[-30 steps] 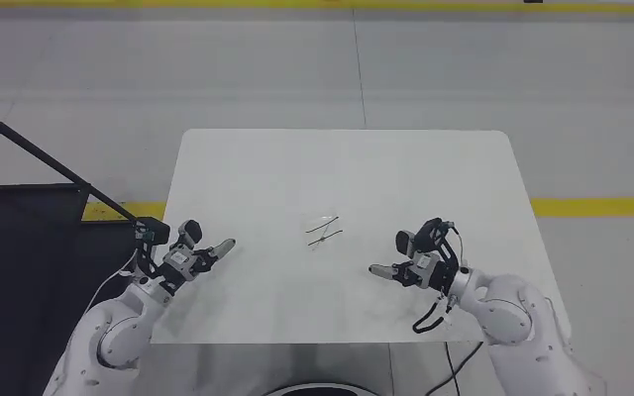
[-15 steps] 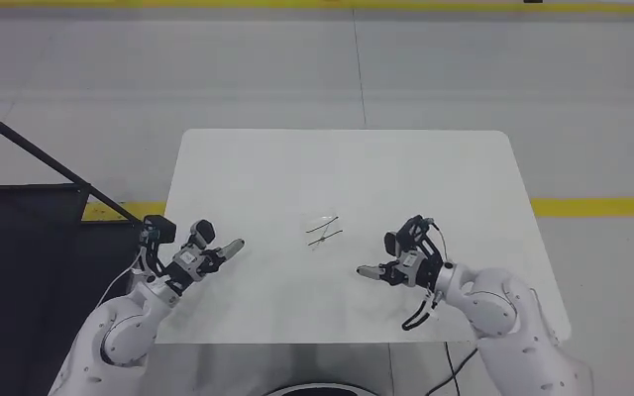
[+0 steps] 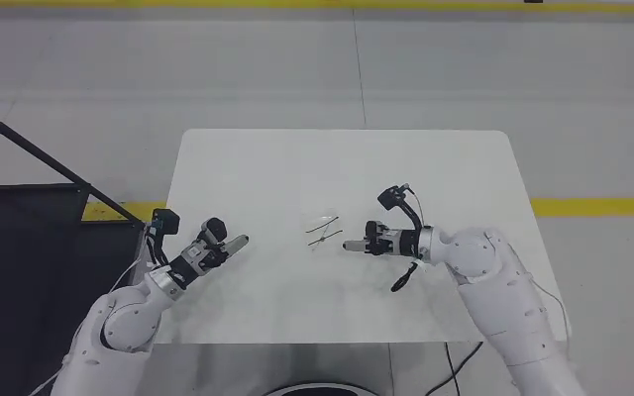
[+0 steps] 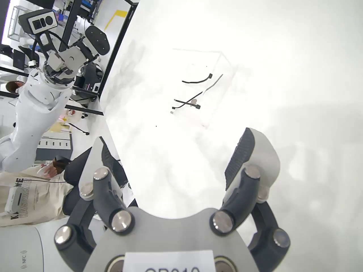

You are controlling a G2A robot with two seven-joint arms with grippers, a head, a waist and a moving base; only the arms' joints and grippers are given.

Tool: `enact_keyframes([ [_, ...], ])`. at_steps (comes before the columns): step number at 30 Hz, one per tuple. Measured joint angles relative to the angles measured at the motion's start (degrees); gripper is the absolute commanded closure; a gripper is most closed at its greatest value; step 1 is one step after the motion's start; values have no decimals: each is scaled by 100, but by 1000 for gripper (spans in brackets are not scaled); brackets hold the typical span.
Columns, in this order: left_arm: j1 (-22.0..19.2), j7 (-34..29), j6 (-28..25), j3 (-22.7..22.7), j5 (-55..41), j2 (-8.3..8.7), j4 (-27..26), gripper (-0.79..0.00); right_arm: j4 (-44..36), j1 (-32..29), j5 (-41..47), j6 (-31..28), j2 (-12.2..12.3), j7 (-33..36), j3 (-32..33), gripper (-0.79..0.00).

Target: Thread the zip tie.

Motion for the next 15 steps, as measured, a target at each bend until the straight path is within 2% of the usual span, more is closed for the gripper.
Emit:
enact_keyframes([
  [6, 1, 6, 5, -1, 4, -1, -1, -785, 574, 444, 188, 71, -113, -13, -387, -785],
  [9, 1, 6, 5, -1, 4, -1, -1, -785, 761, 560, 234, 95, -148, -46, -499, -637],
  [13, 1, 6, 4, -1, 4, -1, -1, -785, 966, 690, 287, 122, -182, -54, -605, -625],
  [15, 1, 6, 4, -1, 4, -1, -1, -785, 1052, 752, 311, 146, -200, -70, -656, -585],
])
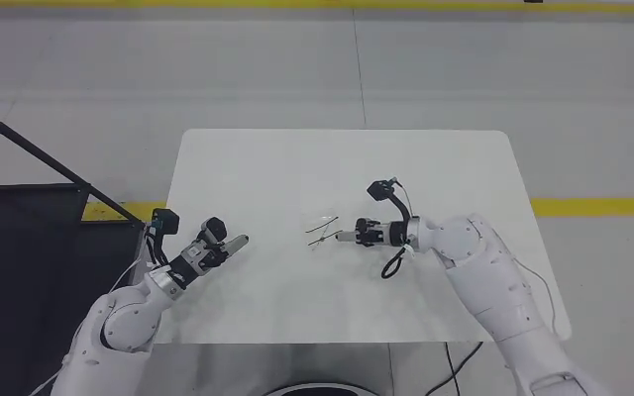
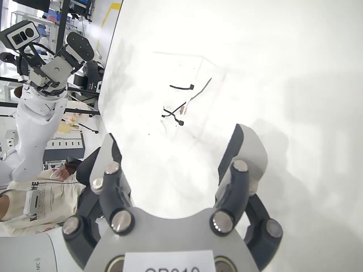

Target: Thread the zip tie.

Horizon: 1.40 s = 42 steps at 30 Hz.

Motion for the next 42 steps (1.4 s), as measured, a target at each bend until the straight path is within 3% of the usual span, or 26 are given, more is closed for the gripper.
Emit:
enact_keyframes([
  [9, 0, 0, 0, 0, 0, 0, 0, -785, 299, 196, 185, 14, -58, 5, -143, -391],
  [42, 0, 0, 0, 0, 0, 0, 0, -785, 1056, 706, 596, -30, -247, 137, -554, -212],
])
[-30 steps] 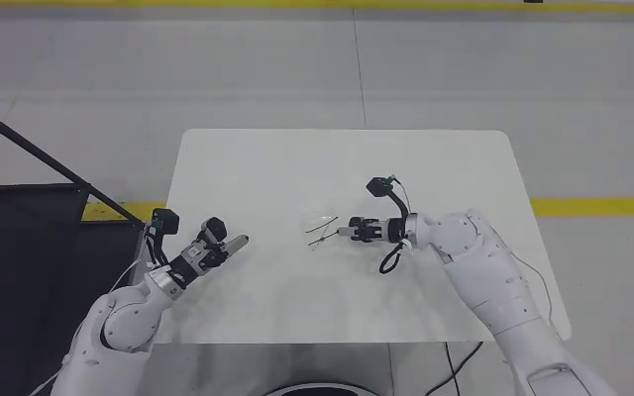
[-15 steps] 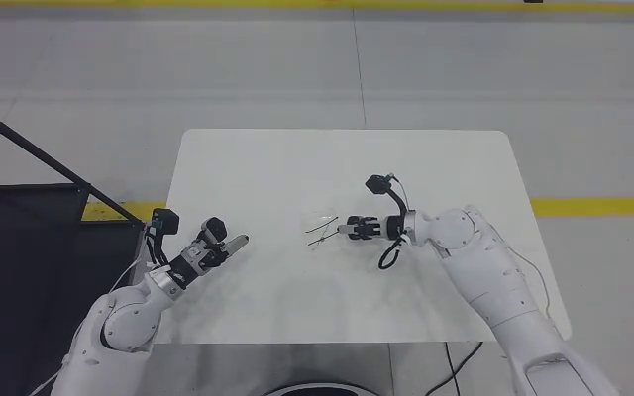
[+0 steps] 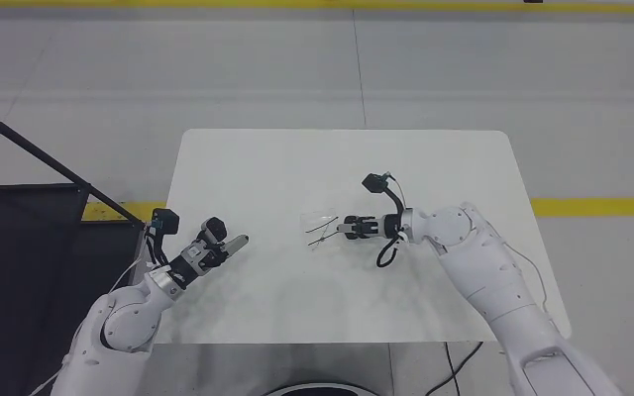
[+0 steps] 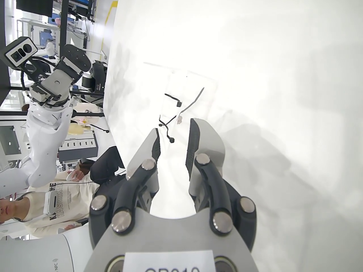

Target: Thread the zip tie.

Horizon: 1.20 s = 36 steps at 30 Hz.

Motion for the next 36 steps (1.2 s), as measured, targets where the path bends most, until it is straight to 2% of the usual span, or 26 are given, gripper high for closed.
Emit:
enact_keyframes([
  [5, 0, 0, 0, 0, 0, 0, 0, -785, 55, 44, 21, -15, -20, 16, -42, -120],
  [13, 0, 0, 0, 0, 0, 0, 0, -785, 107, 77, 53, -54, -37, 33, -74, -86],
  [19, 0, 0, 0, 0, 0, 0, 0, -785, 120, 85, 78, -86, -37, 28, -67, 0],
  [28, 0, 0, 0, 0, 0, 0, 0, -785, 35, 35, 116, -160, 10, 38, 42, 0],
  [36, 0, 0, 0, 0, 0, 0, 0, -785, -427, -196, 45, -295, 143, 51, 296, 0],
])
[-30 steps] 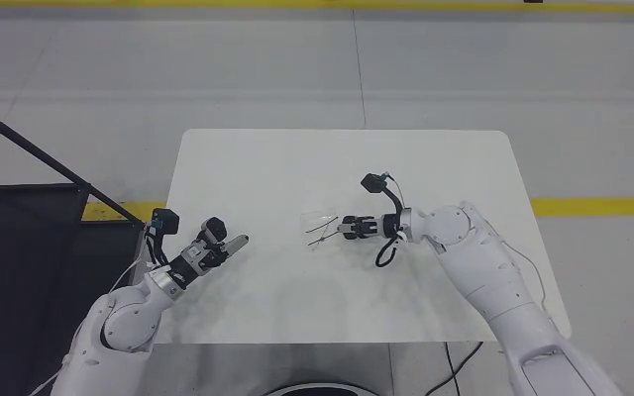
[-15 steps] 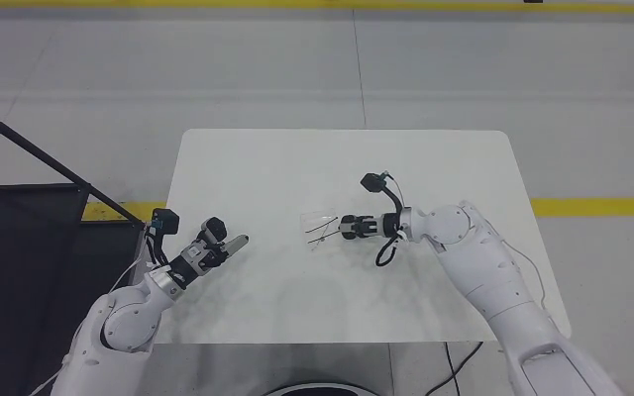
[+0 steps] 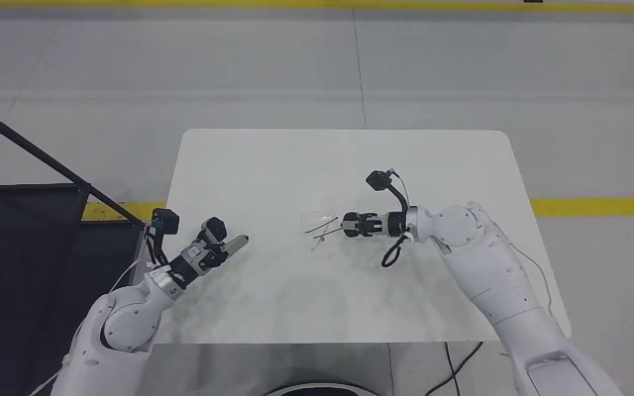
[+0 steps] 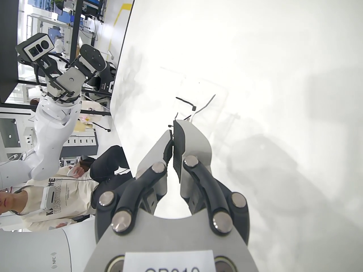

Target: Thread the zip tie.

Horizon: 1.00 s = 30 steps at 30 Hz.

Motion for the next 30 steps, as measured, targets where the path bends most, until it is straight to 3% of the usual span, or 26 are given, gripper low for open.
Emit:
enact_keyframes([
  [7, 21, 86, -107, -6, 22, 15, -104, -785, -845, -390, -81, -84, 198, 129, 415, 0],
  [20, -86, -274, -1201, 37, 16, 115, -294, -785, -2760, -1132, -154, -116, 498, 658, 980, 0],
  [30, -88, -297, -1231, 27, 28, 121, -296, -785, -2924, -1191, -203, -239, 530, 763, 1013, 0],
])
